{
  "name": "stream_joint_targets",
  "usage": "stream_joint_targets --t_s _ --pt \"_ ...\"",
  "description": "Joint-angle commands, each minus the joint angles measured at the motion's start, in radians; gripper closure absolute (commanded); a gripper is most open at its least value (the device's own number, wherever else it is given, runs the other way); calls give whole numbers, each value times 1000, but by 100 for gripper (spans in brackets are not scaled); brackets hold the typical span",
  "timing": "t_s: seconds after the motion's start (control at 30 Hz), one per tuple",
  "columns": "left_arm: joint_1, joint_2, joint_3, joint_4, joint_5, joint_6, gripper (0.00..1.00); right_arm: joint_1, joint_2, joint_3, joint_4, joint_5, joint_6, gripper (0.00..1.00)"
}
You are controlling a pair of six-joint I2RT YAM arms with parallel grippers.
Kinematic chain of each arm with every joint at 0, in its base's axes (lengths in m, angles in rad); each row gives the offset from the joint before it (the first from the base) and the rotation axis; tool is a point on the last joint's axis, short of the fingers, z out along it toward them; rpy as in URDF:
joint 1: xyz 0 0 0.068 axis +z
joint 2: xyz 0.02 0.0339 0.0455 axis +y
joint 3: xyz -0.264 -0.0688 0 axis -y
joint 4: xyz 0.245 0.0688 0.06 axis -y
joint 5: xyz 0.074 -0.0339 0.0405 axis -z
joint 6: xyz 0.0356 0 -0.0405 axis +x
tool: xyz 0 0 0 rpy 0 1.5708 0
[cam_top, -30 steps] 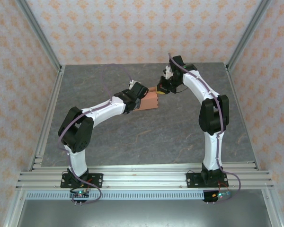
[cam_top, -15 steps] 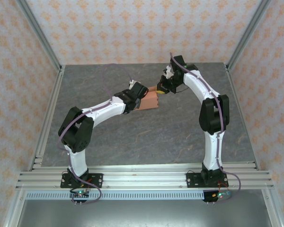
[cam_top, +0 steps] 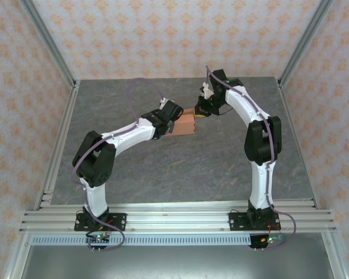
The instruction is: Fold the paper box
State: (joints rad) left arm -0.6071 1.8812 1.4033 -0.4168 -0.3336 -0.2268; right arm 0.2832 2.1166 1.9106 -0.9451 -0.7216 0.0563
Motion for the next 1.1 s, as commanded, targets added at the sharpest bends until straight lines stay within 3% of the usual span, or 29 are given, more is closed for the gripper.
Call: stream_joint_targets --t_s 0.0,0.47,1.07 --pt "-5 35 -7 -146 50 0 100 -2 -34 -38 -1 81 -45 99" --pt "-1 -11 -30 -119 100 -63 100 100 -201 -309 229 326 29 100" --pt "19 -46 -97 -50 143 -91 100 176 -298 -590 516 443 70 100"
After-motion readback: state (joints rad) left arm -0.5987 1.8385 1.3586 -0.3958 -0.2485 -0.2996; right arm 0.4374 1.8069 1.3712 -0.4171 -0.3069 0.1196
